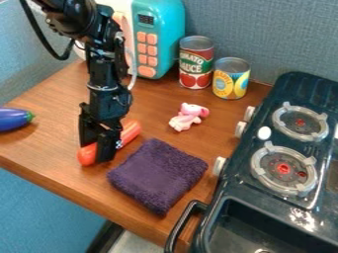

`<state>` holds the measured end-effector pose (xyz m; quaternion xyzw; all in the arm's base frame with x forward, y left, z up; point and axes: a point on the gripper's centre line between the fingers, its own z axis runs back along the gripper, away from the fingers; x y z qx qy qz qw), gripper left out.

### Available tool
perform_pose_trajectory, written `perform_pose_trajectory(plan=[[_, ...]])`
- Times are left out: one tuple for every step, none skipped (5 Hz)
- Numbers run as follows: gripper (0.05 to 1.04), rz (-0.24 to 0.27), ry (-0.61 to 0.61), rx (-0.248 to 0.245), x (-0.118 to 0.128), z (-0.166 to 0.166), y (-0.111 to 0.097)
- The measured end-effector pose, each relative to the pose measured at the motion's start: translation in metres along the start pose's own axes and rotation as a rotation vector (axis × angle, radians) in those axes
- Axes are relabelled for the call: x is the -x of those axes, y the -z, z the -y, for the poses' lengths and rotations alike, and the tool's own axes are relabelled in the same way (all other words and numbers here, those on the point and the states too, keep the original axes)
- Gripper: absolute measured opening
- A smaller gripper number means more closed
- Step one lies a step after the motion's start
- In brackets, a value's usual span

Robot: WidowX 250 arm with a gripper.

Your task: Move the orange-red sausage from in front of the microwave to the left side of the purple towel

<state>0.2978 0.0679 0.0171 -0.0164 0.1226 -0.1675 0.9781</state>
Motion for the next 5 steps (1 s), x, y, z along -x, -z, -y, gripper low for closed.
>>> perform_pose_trajectory(plan=[[1.001,0.019,-0.024,0.074,0.008,-0.006,-0.003],[1.001,0.138,-0.059,0.041,0.017,-0.016,-0.046],[1.001,0.213,-0.042,0.023,0.013,-0.016,-0.069],[1.001,0.25,-0.021,0.014,0.009,-0.016,-0.084],[1.001,0.271,-0.033,0.002,0.008,-0.016,-0.092]])
